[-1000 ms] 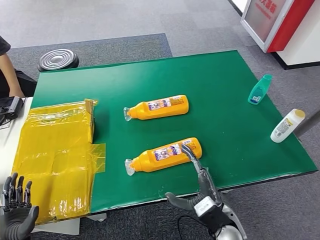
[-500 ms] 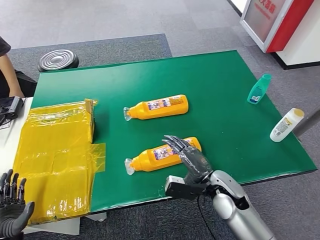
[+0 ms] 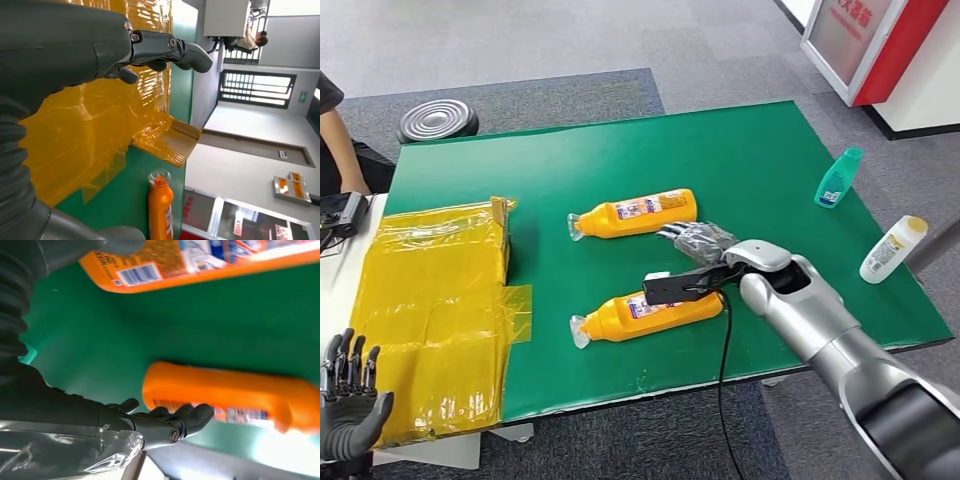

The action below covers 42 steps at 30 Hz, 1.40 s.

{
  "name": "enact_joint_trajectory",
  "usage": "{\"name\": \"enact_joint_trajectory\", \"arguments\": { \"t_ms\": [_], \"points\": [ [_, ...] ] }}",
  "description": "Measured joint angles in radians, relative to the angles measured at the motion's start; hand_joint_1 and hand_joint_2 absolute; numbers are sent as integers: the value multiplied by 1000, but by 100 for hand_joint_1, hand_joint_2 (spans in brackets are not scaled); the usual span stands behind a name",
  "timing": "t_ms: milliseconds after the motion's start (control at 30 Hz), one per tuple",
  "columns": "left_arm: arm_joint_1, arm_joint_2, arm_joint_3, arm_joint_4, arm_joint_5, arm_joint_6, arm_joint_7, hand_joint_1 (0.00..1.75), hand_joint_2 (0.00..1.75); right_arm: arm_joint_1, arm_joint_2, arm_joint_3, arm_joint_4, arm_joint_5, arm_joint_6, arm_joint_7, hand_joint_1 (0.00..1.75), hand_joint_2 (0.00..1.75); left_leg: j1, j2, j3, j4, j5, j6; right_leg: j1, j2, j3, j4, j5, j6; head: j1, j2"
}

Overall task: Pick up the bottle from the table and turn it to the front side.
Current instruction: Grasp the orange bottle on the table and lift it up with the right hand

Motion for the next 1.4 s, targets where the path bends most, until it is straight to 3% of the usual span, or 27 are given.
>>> {"name": "enact_joint_trajectory", "arguments": {
  "t_ms": [167,367,733,967,1100,1400],
  "points": [
    [-5,11,-6,15,10,-3,0,0,175,-106,-15,100,97,-39,118,-50,0,175,0,0,-1,0,0,0,0,0,-1,0,0,0,0,0],
    [-6,20,-6,28,20,-14,0,0,175,-168,-61,171,124,-148,204,-68,0,175,0,0,-2,0,0,0,0,0,-1,0,0,0,0,0],
    [-7,29,-5,39,23,-23,0,0,175,-209,-182,273,30,-427,288,22,0,175,0,-1,-2,0,0,0,0,0,-1,0,0,0,0,0],
    [-11,32,-4,48,23,-23,0,0,175,-181,-209,328,-4,-480,225,45,0,175,0,-1,-2,0,0,1,0,0,-1,0,0,0,0,0],
    [-18,32,-4,55,22,-22,0,0,175,-135,-202,346,-2,-498,130,58,0,175,0,-1,-2,0,0,0,0,0,-1,0,0,0,0,0],
    [-40,32,-10,67,19,-8,0,0,175,-44,-96,381,97,-502,-76,63,0,175,0,-1,-2,0,0,0,1,0,-2,0,0,0,0,0]
  ]
}}
